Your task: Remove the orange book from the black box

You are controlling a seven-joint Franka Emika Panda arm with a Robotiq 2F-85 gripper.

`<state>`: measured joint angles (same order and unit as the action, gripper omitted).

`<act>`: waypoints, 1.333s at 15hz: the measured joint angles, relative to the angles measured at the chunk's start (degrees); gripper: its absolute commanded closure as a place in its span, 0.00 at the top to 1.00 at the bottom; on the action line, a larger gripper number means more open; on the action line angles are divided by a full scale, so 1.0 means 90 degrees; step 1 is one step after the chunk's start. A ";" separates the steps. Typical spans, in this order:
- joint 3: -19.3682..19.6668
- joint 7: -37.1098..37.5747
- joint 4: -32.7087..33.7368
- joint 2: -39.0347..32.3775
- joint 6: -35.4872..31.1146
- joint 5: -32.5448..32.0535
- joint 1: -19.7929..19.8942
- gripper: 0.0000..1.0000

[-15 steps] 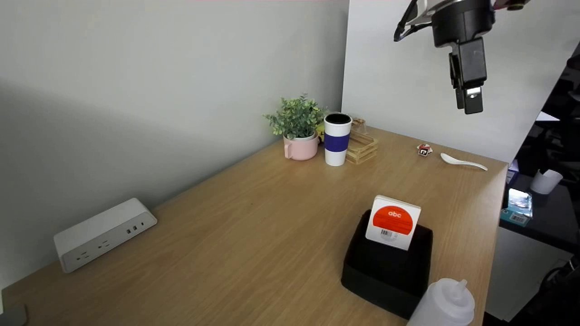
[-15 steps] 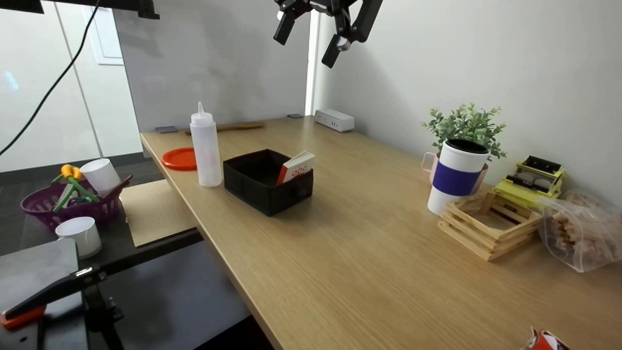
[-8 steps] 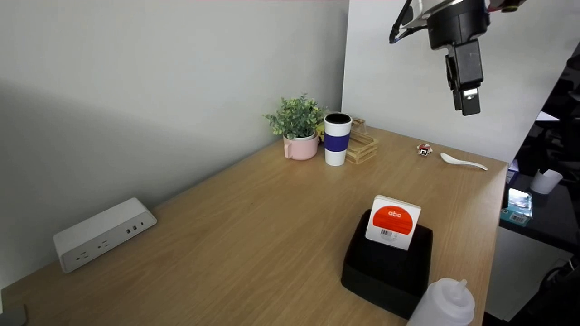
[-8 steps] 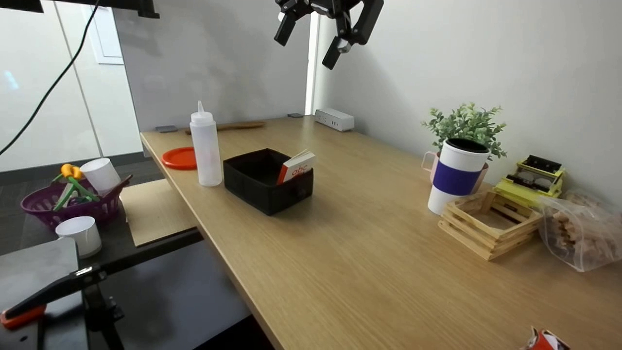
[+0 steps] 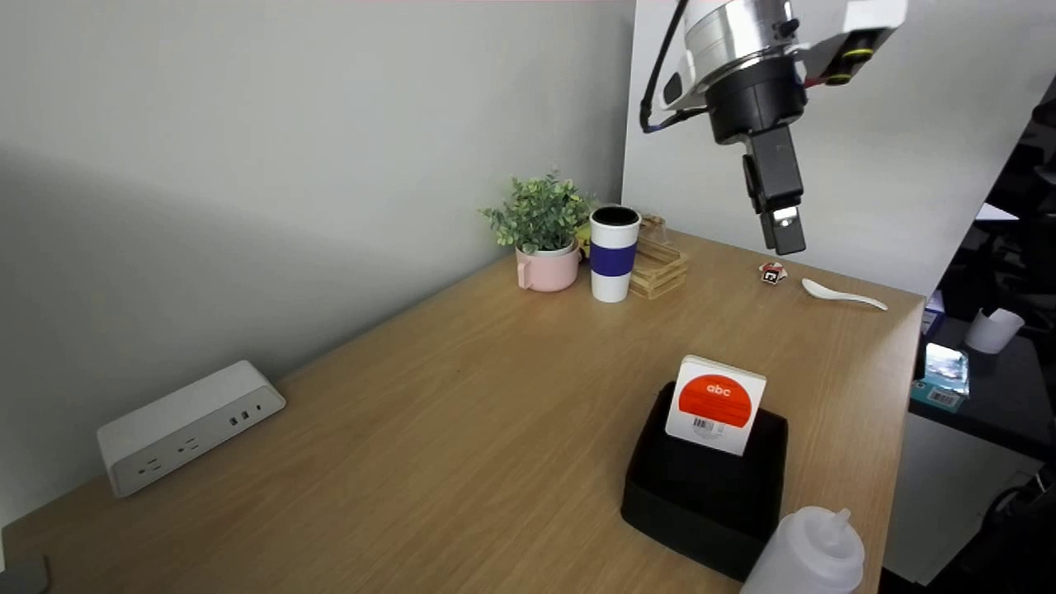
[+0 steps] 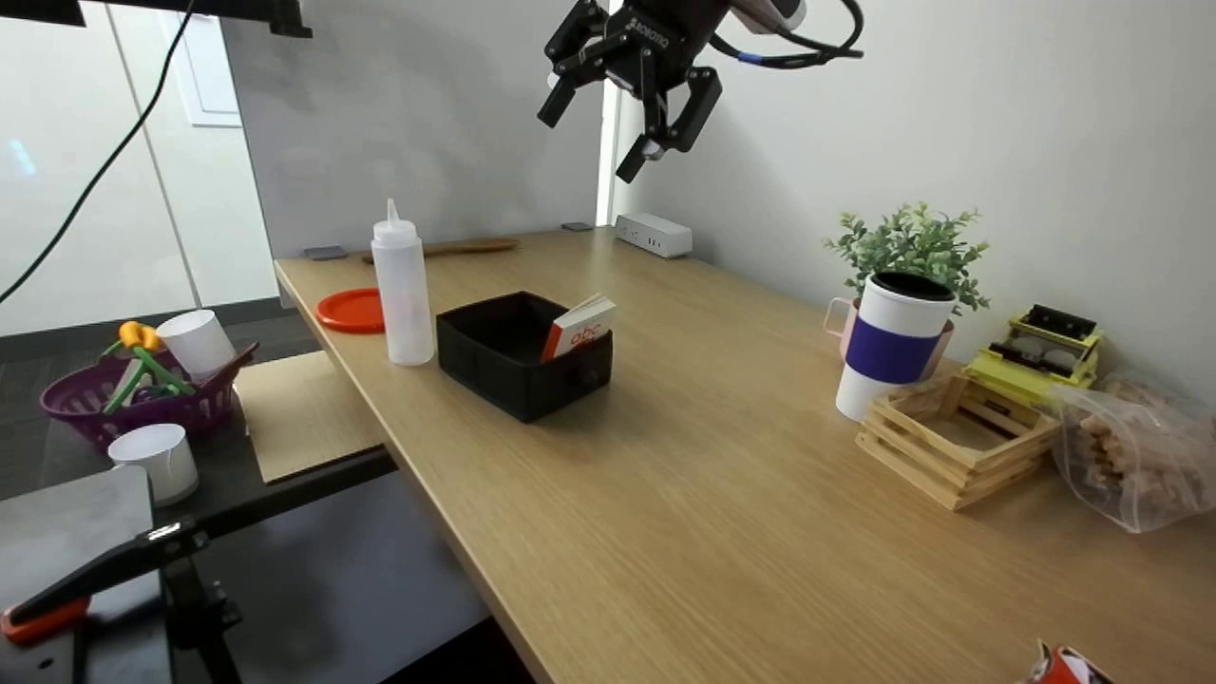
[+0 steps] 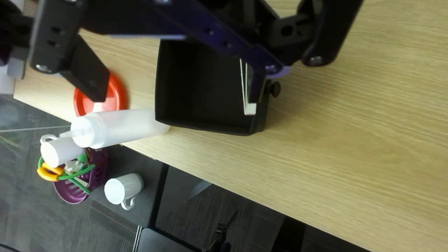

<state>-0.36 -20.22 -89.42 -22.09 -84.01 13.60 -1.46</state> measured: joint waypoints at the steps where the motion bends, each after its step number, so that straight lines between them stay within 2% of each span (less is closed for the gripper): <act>1: -0.0087 0.0000 0.0304 -0.0301 0.0139 0.0049 0.0000 1.00; 6: -0.0347 0.0111 0.1678 -0.1569 0.0801 0.0056 -0.0001 1.00; 12: -0.0374 0.0118 0.1684 -0.1590 0.0765 0.0069 -0.0001 1.00; 15: -0.0395 0.0225 0.1571 -0.1601 0.0263 0.0404 0.0016 1.00; 20: -0.0396 0.0504 0.0848 -0.1574 -0.1031 0.1016 0.0167 1.00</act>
<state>-3.92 -15.69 -81.78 -36.25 -93.29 22.75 0.04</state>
